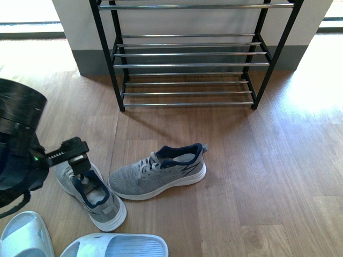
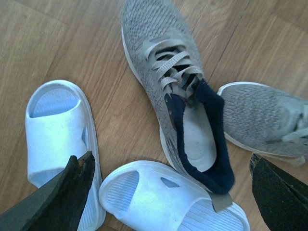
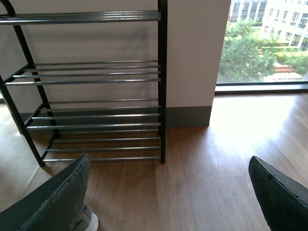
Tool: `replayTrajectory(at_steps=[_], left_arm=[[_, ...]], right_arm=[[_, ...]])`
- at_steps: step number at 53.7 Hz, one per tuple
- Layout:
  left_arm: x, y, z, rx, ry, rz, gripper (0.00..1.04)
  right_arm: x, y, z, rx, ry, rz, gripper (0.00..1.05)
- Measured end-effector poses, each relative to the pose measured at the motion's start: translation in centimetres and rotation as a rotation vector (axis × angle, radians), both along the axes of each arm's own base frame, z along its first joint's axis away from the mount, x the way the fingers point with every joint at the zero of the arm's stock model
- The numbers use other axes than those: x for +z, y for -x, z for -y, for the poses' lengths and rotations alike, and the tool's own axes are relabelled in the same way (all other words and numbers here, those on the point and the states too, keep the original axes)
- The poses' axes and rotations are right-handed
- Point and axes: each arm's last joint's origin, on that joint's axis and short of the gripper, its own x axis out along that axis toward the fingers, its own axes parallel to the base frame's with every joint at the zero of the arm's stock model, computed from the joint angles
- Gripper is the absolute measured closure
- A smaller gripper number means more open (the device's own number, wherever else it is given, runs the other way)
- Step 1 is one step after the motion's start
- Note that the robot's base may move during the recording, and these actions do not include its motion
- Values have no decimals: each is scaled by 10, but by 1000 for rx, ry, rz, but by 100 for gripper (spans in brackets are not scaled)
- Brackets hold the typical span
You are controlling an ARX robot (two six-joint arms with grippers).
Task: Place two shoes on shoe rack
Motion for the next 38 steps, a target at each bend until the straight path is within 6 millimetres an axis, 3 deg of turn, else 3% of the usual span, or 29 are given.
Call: replayTrajectory(at_steps=[10,24,38], left_arm=[[-45,-15,3,14,-26,-110,9],[-79,-42,7,13,-38,-122,9],[-103,-31,23,-1,-91,-178,9]], right_arm=[[0,0,0,0,0,0,9],[0,0,0,0,0,0,9],[0,0,0,0,0,0,9]])
